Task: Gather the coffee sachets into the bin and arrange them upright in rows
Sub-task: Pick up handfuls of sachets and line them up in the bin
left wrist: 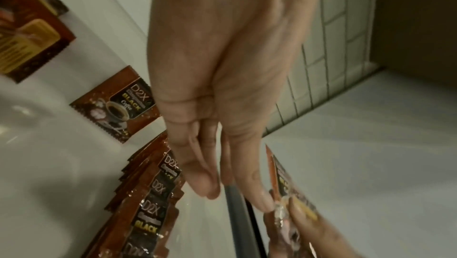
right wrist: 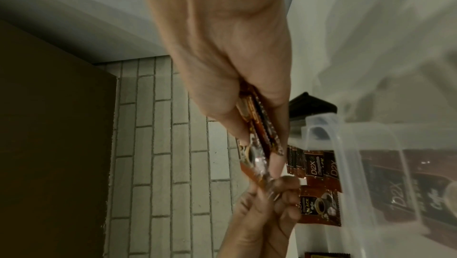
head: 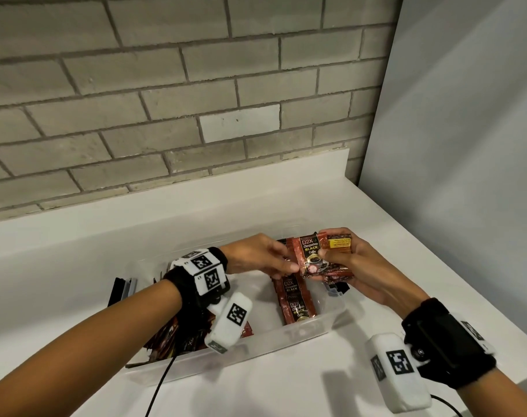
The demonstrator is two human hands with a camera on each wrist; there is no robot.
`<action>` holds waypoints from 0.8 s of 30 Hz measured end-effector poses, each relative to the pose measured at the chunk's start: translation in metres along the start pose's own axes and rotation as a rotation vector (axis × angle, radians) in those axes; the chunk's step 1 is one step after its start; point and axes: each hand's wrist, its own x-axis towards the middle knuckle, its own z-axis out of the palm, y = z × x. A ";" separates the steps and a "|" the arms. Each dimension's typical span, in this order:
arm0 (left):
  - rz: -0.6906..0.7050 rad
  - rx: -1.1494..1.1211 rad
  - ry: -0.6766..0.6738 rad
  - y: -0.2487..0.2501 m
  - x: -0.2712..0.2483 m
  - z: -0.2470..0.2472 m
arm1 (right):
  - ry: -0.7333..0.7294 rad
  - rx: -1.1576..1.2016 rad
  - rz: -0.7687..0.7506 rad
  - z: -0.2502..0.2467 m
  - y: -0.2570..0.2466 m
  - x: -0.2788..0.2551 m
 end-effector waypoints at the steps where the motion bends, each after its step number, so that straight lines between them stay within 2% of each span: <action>1: 0.029 -0.081 -0.008 0.000 -0.001 0.000 | 0.004 -0.024 -0.009 0.000 0.001 0.000; 5: 0.079 -0.346 0.003 -0.001 -0.004 -0.003 | 0.037 -0.055 -0.024 0.002 0.002 0.002; 9: 0.052 -0.409 -0.044 0.003 -0.010 -0.009 | 0.062 -0.089 -0.046 0.003 0.004 0.004; 12: 0.024 -0.447 -0.017 0.005 -0.012 -0.011 | 0.055 -0.106 -0.057 0.002 0.006 0.004; 17: -0.117 -0.299 0.065 0.003 -0.009 -0.012 | 0.072 -0.137 -0.057 -0.002 0.001 0.007; 21: -0.272 -0.133 0.005 -0.003 -0.003 -0.002 | 0.084 0.106 -0.021 -0.010 -0.009 0.003; 24: -0.323 -0.079 -0.055 -0.005 0.003 0.010 | 0.041 0.203 -0.014 -0.014 -0.012 -0.001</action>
